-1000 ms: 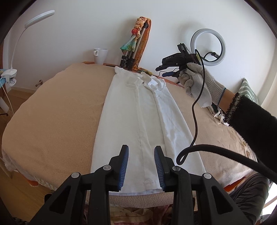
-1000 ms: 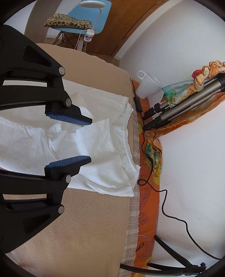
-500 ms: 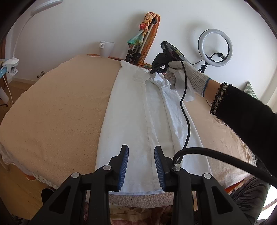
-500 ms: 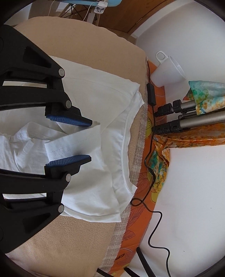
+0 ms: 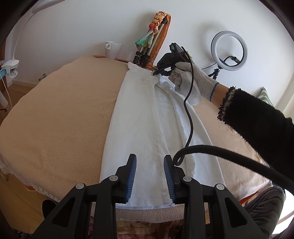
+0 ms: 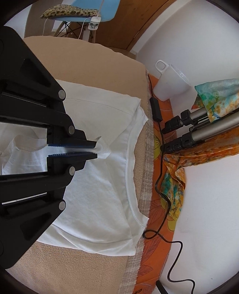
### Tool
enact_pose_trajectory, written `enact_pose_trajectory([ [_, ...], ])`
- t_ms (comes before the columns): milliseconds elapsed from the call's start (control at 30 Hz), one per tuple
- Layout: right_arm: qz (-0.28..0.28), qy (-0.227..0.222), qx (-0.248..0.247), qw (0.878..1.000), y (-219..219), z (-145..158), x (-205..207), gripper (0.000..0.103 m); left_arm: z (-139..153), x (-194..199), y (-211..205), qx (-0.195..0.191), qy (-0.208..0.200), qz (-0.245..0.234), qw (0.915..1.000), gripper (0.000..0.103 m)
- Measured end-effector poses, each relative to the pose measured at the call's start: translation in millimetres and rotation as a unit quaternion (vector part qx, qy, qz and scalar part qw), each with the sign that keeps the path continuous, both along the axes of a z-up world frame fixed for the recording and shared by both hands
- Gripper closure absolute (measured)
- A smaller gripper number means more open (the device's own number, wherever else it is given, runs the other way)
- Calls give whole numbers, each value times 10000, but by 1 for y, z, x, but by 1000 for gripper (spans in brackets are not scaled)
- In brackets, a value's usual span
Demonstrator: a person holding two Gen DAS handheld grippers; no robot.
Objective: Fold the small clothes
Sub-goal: 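Open the right tool and lift it off the folded shirt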
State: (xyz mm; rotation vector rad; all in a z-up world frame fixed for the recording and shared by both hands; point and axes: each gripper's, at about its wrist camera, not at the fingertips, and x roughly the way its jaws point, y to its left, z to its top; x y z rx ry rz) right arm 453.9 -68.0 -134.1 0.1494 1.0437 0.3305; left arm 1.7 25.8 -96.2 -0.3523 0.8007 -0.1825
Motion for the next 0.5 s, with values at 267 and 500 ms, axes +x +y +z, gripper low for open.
enact_pose_trajectory([
  [267,-53,-283,381,9989,-23,36,-28,64,3,-3,-12,67,-71,-195,9998,72],
  [500,-18,-746,808,9939,-81,104,-107,64,7,-13,-31,304,-228,-528,9979,72],
])
